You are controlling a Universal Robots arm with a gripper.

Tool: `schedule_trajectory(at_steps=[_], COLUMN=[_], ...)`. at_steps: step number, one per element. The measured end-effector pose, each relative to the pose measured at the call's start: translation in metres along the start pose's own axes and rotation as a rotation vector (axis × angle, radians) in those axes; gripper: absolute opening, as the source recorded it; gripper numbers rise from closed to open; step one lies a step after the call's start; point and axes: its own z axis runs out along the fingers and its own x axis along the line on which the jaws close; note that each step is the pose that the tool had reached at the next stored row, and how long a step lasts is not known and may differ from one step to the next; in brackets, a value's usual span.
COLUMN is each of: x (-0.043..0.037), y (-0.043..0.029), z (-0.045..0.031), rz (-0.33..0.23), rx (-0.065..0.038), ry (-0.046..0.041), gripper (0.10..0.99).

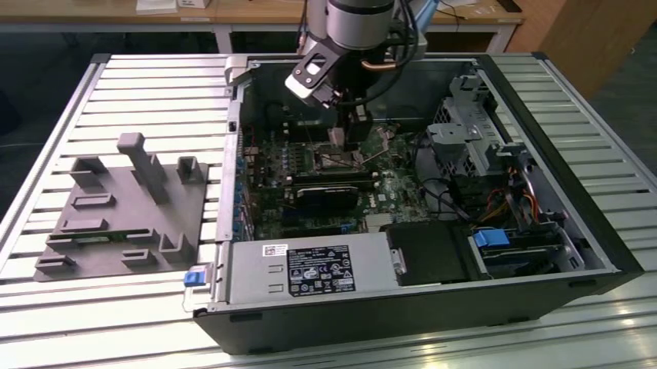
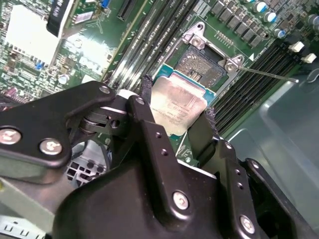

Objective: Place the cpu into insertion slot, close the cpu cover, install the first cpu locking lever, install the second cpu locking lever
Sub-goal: 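Place the cpu into insertion slot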

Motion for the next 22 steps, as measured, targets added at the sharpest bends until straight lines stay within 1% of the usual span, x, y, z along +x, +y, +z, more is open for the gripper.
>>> schedule_trajectory(at_steps=[5, 8, 12, 22], x=[0.0085, 0.0117, 0.0139, 0.0190], y=[0.0003, 0.0001, 0.0000, -0.0006], z=[0.0078, 0.0129, 0.0181, 0.0317], rz=[0.002, 0.009, 0.032, 0.033], rx=[0.000, 0.000, -0.001, -0.001], ry=[0.0000, -0.0004, -0.0009, -0.0010], gripper=[0.537, 0.537, 0.537, 0.537])
